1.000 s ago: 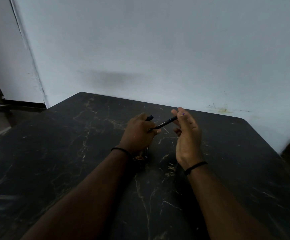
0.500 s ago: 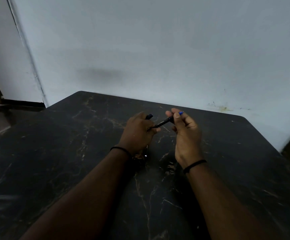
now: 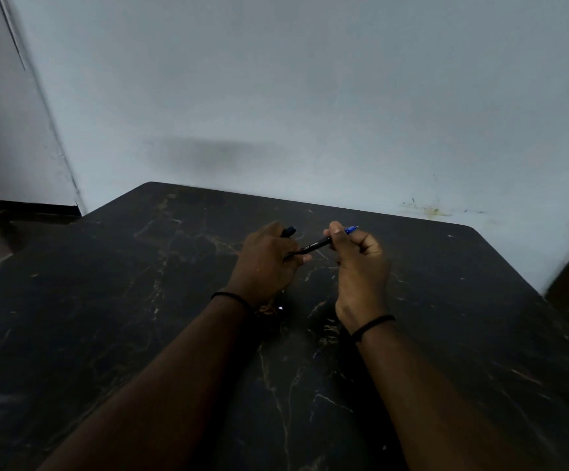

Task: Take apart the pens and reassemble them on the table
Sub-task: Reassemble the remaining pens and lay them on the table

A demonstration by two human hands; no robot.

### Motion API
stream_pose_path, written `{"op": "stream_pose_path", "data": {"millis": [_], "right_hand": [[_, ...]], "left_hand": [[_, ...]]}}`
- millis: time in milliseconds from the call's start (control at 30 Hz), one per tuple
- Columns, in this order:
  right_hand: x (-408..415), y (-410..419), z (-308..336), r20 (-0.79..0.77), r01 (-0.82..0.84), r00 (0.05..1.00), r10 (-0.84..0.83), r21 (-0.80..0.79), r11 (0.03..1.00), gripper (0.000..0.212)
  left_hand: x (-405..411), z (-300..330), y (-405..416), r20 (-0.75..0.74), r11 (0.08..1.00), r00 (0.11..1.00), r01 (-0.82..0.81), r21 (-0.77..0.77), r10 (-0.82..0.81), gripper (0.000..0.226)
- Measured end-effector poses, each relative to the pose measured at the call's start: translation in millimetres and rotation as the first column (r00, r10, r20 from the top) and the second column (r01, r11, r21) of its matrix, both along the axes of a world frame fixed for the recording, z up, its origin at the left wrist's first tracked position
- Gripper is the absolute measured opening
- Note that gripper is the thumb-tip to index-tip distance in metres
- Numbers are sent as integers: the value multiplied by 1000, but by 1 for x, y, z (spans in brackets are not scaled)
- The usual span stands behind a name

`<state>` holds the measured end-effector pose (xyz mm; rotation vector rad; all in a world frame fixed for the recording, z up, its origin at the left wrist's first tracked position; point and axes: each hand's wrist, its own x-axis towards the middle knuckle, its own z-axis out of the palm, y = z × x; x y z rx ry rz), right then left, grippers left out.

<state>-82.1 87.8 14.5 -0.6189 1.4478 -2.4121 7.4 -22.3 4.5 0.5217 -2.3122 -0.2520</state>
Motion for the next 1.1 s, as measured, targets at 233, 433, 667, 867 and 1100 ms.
{"op": "stream_pose_path", "data": {"millis": [233,433,667,867,1100], "right_hand": [[-5,-1,0,-39,-122,992,122,25,992,24],[-5,0,2,-1,-14,1000,14,-22,1000,16],[-7,4,5,-97,-148,983,155,73,986,25],[-8,6,9,7,-20,1000,21,-10,1000,25],[-6,5,6,-27,-121,992,122,28,992,23]], "left_hand": [[-1,-1,-1,-12,999,1000,-12,49,13,24],[-3,-1,2,6,997,1000,-5,73,4,25],[-3,-1,5,32,994,998,53,92,-57,28],[-8,0,11,3,1000,1000,-8,1,8,24],[-6,-1,16,-4,1000,1000,5,-15,-5,25]]}}
